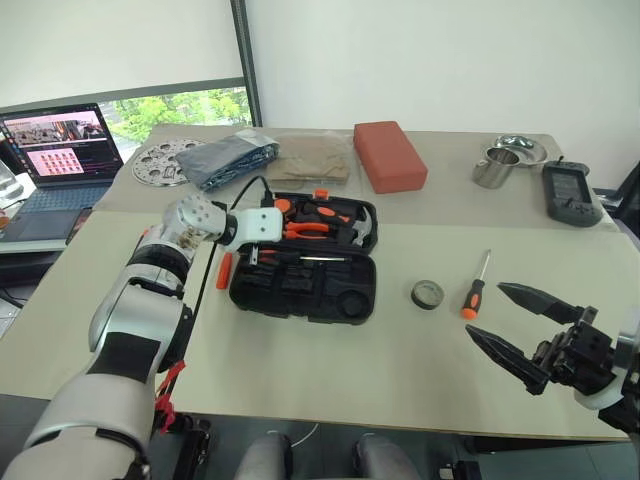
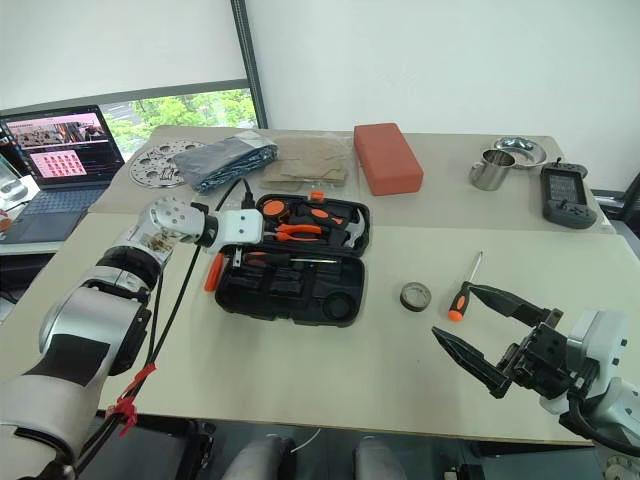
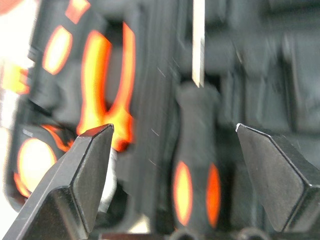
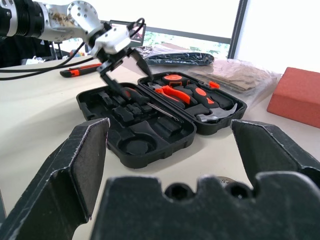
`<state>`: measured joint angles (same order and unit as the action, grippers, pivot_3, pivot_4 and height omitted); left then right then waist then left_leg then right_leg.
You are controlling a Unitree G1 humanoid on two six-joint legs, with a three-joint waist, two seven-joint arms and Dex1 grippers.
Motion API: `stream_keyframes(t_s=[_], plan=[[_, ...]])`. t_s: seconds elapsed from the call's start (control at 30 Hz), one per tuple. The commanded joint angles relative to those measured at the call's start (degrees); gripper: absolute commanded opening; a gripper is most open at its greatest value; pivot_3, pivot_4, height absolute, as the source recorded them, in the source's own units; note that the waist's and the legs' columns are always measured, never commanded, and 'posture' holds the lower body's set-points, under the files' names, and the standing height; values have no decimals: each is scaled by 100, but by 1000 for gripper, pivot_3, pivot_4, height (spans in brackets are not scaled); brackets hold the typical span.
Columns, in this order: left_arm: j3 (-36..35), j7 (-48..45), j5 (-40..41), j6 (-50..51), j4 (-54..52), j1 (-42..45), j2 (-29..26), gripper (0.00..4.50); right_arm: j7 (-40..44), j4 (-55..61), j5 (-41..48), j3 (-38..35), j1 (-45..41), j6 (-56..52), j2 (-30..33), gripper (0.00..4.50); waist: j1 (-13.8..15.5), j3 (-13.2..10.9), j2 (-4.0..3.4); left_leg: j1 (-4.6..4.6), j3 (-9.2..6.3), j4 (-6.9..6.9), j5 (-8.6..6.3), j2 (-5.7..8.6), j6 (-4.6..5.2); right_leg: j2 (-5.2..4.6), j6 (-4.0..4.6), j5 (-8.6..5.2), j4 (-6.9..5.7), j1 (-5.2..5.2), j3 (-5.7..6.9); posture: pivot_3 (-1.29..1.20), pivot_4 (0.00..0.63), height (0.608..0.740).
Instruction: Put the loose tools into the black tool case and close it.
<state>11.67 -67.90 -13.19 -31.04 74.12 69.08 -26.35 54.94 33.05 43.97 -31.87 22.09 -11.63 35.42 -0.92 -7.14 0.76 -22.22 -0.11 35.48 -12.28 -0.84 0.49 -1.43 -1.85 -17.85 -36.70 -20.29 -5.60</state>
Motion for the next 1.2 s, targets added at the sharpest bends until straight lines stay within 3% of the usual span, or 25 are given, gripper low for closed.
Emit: stream_keyframes(t_s=[0.03, 0.37, 0.63, 0.97, 1.2], plan=[[-643, -258, 751, 495, -220, 125, 180, 3696, 38, 7, 12, 30, -153, 129, 38, 4500, 1, 0, 0, 0, 0, 0, 0, 1, 0, -1, 0, 0, 0, 0, 0, 0, 150, 740], [-1381, 986, 1363, 1724, -503, -896, 818, 36, 5, 12, -11, 126, -266, 108, 47, 4500, -36, 2, -4, 3, -7, 12, 0, -4, 0, 2, 13, 7, -14, 0, 0, 0, 150, 740], [-1132, 1625, 1137, 2029, -862, -1585, 1023, 36, 56, 37, 21, 123, -143, 118, 42, 4500, 28, 8, -14, -4, -12, 27, 0, 2, 0, -3, 18, 11, -12, 4, 2, 0, 150, 740], [348, 2191, -346, 1223, -1099, -2074, 775, 36, 166, -34, 78, 37, -151, 57, 191, 4500, 23, 50, -36, 15, -8, 31, -1, 5, 0, -5, -1, 0, -10, 27, -3, 0, 150, 740], [843, 2600, -866, 1129, -876, -2046, 751, 36, 159, -20, 56, 12, -69, 116, 151, 4500, 18, 84, -26, 24, -5, 37, -1, 5, -1, -8, -11, -7, -8, 62, -7, 0, 150, 740]])
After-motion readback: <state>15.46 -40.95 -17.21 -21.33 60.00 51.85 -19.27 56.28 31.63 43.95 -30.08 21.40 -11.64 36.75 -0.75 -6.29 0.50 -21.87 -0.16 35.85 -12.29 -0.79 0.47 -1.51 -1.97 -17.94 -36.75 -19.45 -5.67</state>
